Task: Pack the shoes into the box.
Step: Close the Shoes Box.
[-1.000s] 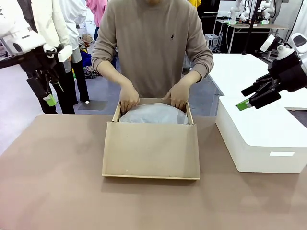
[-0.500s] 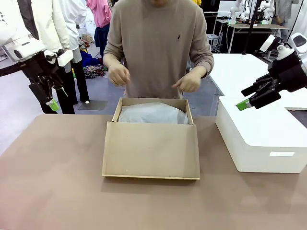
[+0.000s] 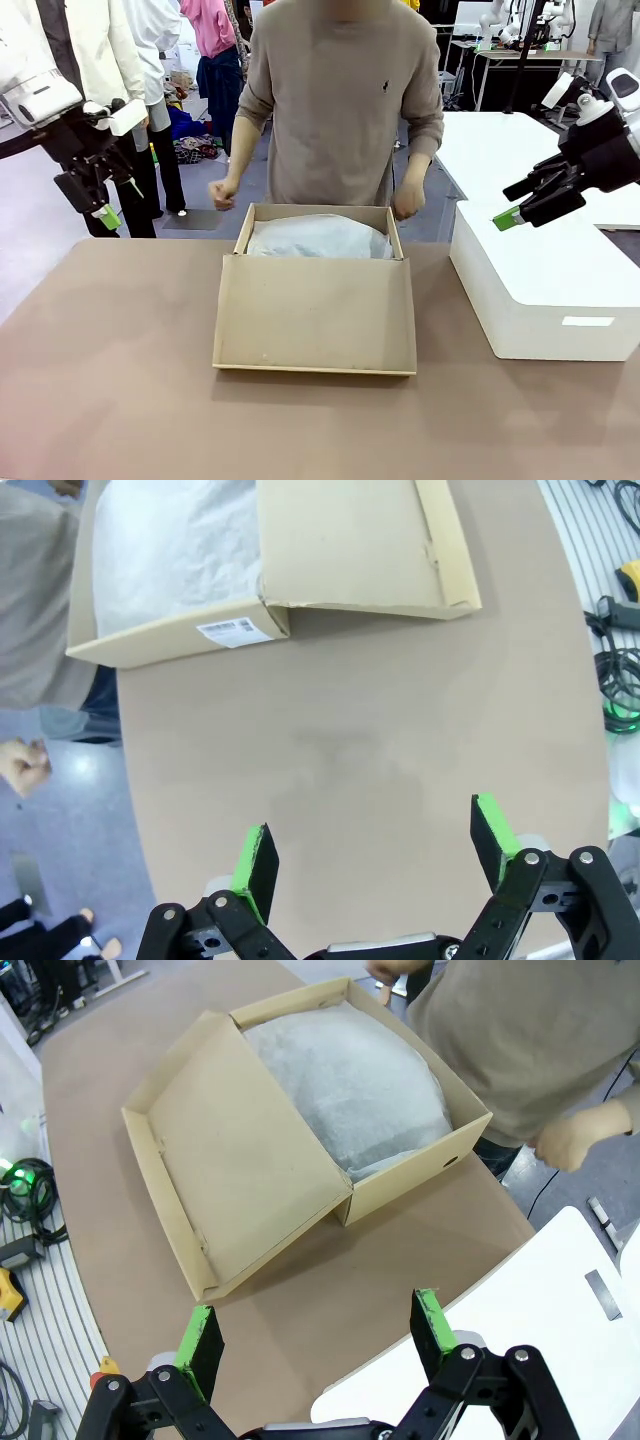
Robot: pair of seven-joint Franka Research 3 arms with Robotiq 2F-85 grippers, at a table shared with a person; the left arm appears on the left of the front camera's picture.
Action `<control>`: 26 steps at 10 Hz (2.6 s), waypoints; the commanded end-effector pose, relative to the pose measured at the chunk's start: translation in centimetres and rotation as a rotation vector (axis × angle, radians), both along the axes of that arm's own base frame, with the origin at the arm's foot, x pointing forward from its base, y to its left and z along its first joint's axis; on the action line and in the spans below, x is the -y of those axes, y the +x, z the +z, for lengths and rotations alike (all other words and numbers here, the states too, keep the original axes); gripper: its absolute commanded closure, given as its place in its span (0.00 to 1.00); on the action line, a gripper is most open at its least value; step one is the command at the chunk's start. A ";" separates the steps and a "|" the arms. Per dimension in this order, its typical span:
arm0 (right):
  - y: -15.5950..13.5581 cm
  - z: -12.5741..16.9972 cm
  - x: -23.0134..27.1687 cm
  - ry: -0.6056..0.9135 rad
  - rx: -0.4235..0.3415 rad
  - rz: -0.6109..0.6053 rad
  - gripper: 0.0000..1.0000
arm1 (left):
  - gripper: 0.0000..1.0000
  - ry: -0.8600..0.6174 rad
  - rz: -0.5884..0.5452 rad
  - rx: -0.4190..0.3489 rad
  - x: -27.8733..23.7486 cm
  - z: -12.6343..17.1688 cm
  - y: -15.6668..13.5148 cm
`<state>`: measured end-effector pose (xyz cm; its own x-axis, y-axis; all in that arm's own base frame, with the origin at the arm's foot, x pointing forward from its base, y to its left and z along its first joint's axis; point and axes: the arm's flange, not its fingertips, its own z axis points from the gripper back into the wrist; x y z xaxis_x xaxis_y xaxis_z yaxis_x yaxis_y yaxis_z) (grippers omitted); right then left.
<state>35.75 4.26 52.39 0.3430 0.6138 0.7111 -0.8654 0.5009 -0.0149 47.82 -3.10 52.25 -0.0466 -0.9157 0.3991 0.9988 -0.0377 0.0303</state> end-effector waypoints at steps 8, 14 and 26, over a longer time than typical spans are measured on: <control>0.3 -0.1 0.1 0.028 0.020 0.025 0.00 | 0.00 0.000 0.013 -0.005 -0.1 0.1 0.0; 0.3 -0.1 0.1 0.028 0.020 0.025 0.00 | 0.80 -0.011 0.070 -0.057 0.6 0.3 -0.2; 0.3 -0.1 0.1 0.028 0.020 0.025 0.00 | 1.00 0.001 0.073 -0.052 0.7 0.2 -0.2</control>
<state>35.75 4.26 52.39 0.3430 0.6138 0.7111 -0.8654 0.5009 -0.0149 47.56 -3.61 52.59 0.0377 -0.9210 0.3877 0.9993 0.0339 -0.0166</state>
